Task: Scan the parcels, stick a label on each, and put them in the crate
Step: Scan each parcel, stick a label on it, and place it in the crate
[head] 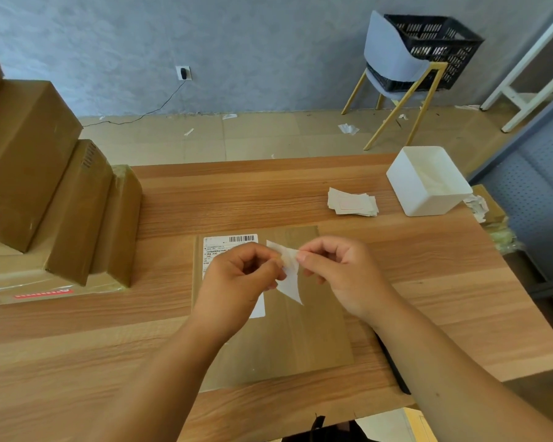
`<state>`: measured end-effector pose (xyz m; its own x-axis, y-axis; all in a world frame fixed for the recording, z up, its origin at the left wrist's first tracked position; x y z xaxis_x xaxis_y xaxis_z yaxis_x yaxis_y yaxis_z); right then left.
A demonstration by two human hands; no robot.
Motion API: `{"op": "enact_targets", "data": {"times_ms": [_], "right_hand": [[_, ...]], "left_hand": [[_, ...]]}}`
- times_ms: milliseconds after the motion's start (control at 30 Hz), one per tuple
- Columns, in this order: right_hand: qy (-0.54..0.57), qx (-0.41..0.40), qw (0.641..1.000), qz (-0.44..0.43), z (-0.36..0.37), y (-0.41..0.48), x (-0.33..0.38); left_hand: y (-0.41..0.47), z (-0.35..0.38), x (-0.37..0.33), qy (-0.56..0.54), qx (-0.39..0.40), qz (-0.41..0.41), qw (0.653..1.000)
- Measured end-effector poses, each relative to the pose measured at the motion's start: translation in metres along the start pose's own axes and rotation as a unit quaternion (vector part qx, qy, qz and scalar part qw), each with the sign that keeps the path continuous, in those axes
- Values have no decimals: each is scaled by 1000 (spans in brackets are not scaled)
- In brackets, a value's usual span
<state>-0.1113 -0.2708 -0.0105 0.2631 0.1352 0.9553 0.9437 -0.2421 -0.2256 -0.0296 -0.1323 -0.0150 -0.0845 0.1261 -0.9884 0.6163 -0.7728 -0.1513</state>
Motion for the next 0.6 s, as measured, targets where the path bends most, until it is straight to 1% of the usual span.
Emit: {"op": "enact_targets", "data": {"times_ms": [167,300,433,600], "right_hand": [[115,-98,987,60,-25,-7,-19],[161,-199,962,99,-55,-21,-39],[165,-288,934,132,-94,-38,-61],[145,-364,906,158,-151,-56,-87]], "left_hand": [[10,5,12,-81,-34,-57,995],[21,14,22,-96,-57,-91,990],[38,23,26,-80,-77,-111,988],[71,51,25,-38,-66,-123,990]]}}
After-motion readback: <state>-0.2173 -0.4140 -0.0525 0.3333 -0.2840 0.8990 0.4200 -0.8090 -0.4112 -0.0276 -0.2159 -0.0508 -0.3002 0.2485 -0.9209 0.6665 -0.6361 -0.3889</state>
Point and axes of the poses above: each hand's wrist, its own y-axis towards the middle knuckle, its own z-axis out of the palm, x = y × z, the point moved 5 cm from there along y, towards the middle knuckle, and after that the axes turned 12 degrees about x, right-handed, at the moved point
